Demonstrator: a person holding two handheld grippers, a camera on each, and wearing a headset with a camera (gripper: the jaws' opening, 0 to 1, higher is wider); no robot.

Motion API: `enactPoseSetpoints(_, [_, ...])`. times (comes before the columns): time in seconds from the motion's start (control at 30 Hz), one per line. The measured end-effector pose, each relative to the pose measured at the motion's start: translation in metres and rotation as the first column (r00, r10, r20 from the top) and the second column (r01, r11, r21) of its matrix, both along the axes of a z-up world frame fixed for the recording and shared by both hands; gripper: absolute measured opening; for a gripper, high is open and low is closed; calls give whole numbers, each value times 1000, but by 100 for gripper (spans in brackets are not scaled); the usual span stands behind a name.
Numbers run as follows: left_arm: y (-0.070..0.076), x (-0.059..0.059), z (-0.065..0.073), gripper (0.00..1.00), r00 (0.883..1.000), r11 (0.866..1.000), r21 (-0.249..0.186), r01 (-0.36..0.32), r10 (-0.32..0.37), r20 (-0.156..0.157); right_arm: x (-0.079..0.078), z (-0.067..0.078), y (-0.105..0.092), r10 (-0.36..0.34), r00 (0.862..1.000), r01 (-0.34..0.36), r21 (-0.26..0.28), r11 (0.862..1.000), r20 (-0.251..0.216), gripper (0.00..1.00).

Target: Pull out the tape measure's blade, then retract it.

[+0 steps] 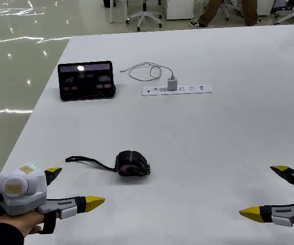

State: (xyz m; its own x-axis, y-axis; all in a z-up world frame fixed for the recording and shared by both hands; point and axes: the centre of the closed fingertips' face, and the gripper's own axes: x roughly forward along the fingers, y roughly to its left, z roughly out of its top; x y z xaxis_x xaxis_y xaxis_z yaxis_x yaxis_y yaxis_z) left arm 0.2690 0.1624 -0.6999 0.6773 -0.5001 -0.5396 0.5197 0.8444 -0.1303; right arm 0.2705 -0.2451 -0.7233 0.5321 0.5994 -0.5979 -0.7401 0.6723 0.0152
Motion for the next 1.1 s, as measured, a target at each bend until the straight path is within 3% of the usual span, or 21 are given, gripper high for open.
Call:
enactPoseSetpoints(0.17, [1,0,-4,100,1000,1000,-2,-2,2,-27,-1,-1,-2,0,1000,0,-6,1000,-4,100])
enactPoseSetpoints(0.53, [1,0,-1,100,1000,1000,4,-5,5,-17,-5,-2,-1,-3,1000,3,7,1000,-11,100])
enactPoseSetpoints(1.1, [0,1,-3,100,999,1000,-7,8,-8,-33,-8,-3,-4,-9,1000,9,4,1000,-18,100])
